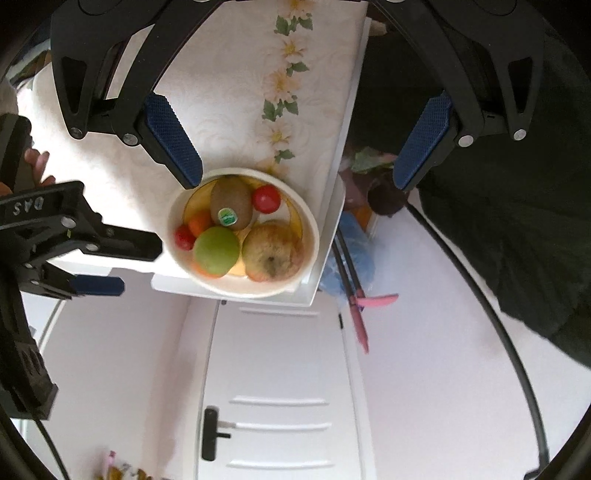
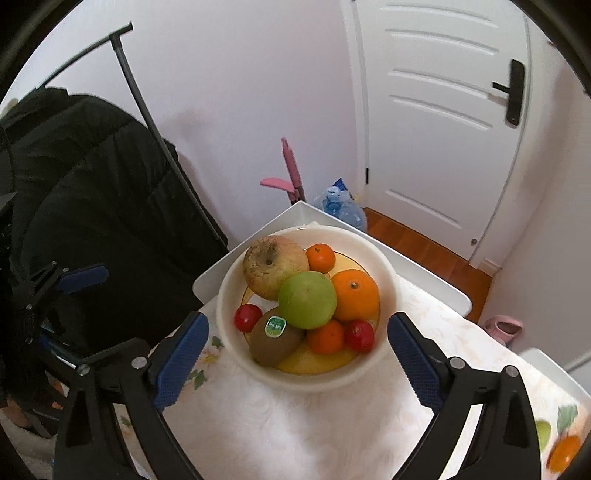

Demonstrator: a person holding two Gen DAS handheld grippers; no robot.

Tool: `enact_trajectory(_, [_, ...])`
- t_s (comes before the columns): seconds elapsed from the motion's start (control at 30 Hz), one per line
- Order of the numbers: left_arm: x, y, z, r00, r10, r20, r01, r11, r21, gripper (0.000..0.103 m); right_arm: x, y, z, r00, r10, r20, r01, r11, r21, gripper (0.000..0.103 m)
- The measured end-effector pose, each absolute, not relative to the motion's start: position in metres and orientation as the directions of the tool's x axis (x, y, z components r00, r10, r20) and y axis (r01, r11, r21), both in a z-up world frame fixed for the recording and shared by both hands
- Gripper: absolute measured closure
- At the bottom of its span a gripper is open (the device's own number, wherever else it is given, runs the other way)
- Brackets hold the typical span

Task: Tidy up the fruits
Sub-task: 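Move both open grippers from the bowl toward the green apple and orange, then close the left gripper on the green apple while the right gripper grasps the orange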

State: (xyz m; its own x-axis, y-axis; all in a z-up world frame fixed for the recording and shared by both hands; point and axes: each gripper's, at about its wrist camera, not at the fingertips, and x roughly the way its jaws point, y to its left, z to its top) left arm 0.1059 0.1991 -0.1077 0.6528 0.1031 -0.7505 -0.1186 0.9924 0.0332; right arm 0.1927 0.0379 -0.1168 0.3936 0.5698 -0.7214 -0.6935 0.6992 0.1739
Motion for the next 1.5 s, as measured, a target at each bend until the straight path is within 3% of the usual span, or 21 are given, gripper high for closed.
enact_trajectory(0.5, [0.122,0.123,-0.069,0.693,-0.11,-0.712,0.185,0.982,0.028,0.0,0.141,-0.076,-0.082,0.591,0.364,-0.72,-0.378,0.914,0.152,0.006])
enact_trajectory(0.83, [0.145,0.038,-0.067,0.671,-0.186,-0.717,0.275,0.961,0.008,0.0,0.124,-0.185,-0.09,0.635,0.241,-0.734,-0.176,0.97,0.166,0.006])
enact_trajectory(1.17, [0.174,-0.057,-0.085,0.644,-0.203,-0.738,0.305,0.952,0.004,0.0,0.14,-0.267,-0.111,0.632,0.174,-0.755,-0.161,0.983,0.092,0.006])
enact_trajectory(1.5, [0.208,-0.12,-0.119,0.625,-0.207,-0.753,0.313,0.95,-0.001,0.0,0.174,-0.317,-0.15,0.627,0.198,-0.754,-0.244,0.968,0.052,0.006])
